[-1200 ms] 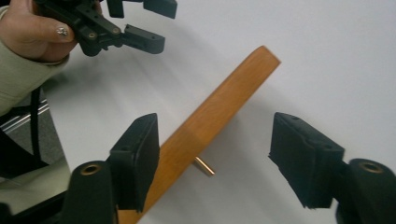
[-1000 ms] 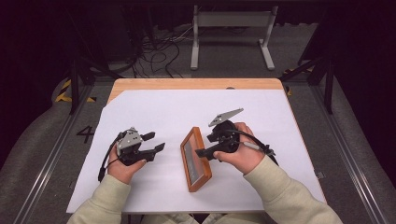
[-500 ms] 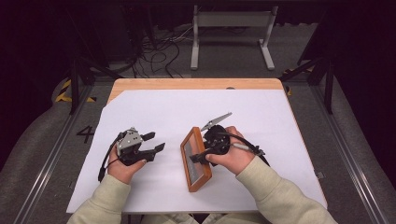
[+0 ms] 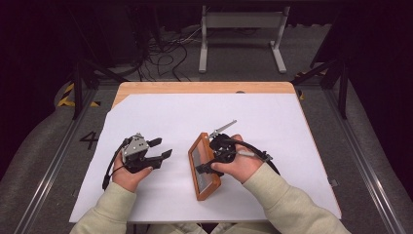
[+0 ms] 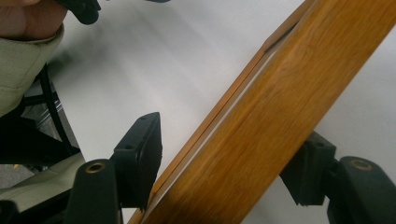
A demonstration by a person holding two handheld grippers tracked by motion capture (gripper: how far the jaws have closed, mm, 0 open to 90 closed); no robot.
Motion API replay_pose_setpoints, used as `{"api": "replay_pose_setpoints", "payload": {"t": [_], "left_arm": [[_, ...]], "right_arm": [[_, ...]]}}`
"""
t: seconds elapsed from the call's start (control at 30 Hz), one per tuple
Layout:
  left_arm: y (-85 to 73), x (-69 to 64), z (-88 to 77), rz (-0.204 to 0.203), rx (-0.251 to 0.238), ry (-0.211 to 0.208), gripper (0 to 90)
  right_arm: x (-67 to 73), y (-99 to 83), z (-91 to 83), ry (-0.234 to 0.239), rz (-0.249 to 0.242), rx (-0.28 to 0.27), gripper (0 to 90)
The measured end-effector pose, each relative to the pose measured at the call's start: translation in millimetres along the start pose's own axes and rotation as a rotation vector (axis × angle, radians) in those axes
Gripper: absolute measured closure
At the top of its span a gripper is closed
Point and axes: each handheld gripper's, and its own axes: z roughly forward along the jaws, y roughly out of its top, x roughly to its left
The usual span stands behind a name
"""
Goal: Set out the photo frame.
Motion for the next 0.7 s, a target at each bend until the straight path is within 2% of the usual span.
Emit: {"api": "replay_pose_setpoints", "payload": {"t": [0.1, 0.4, 0.5, 0.7], "left_arm": [[0.1, 0.0, 0.2, 0.003, -0.001, 0.000, 40.2], [-0.1, 0.1, 0.2, -0.001, -0.001, 0.000, 40.2], [-0.1, 0.3, -0.1, -0.001, -0.002, 0.001, 40.1], [0.0, -0.1, -0.2, -0.005, -0.007, -0.001, 40.1]], "right_arm": [[-0.1, 0.3, 0.2, 0.001, 0.009, 0.009, 40.3], [2.5, 2.2, -1.1, -0.034, 0.055, 0.033, 47.9], [2.6, 3.3, -1.9, -0.048, 0.072, 0.037, 53.8], [1.2, 5.4, -6.8, -0.053, 0.063, 0.033, 63.3]]}}
